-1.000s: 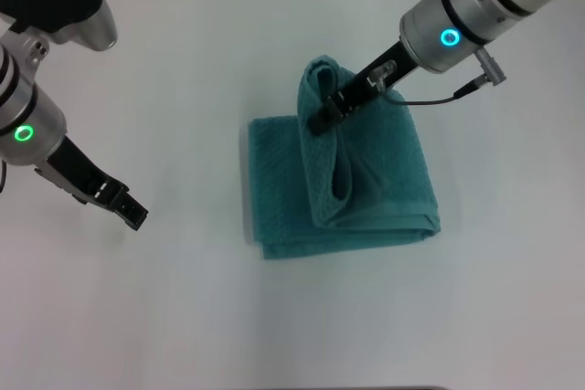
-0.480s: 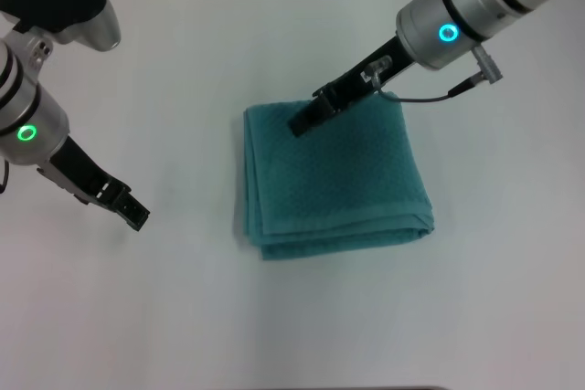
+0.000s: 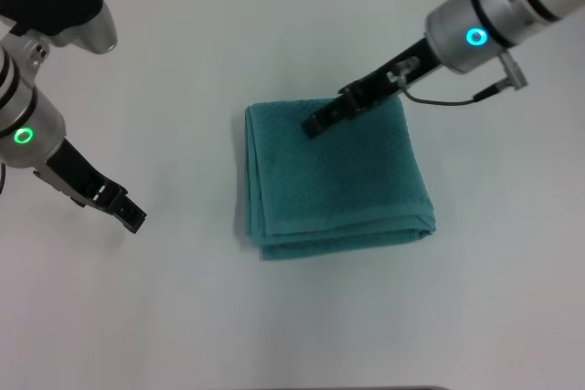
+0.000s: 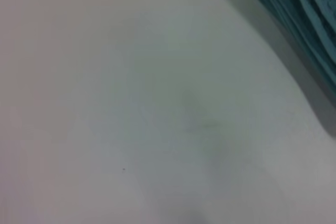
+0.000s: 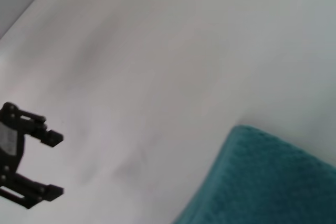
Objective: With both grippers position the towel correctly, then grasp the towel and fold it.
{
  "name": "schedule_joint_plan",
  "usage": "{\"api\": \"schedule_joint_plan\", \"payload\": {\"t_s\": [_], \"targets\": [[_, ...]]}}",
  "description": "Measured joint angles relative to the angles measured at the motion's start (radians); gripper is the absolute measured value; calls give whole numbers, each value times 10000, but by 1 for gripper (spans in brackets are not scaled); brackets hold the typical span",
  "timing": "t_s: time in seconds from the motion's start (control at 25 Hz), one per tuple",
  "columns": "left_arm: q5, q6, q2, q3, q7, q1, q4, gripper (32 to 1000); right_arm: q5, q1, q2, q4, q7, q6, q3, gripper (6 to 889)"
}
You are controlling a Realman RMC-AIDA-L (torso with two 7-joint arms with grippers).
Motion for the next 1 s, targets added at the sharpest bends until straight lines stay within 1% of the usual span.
{"api": "schedule_joint_plan", "payload": {"t_s": [0.12,0.2,0.28,0.4,0.44,0.72,0.76,0.88,1.0], "targets": [[4,16,14,-7,0,23,0,876,118,-563,-85,-642,-35,326,236,748],[7,25,25,-7,0,49,0,876,435,-916,-177,-1117,-37,659,291,820],[5,28,37,-7,0,85,1,876,881,-1233,-351,-1507,-39,968,299,843],[7,39,44,-5,0,105,3,876,1363,-1525,-669,-1761,-38,1244,308,877],[18,42,44,-7,0,106,9,876,1455,-1625,-789,-1805,-30,1289,314,877],[23,108,44,-5,-5,115,86,876,1388,-2254,-1196,-2089,110,1556,257,877],[24,118,47,-6,-17,121,87,876,1332,-2341,-1280,-2130,151,1562,236,877],[23,127,59,-6,-55,123,97,876,1004,-2465,-1460,-2206,314,1596,226,877],[23,178,65,-6,-71,123,120,876,406,-2487,-1519,-2429,501,1667,234,877]]}}
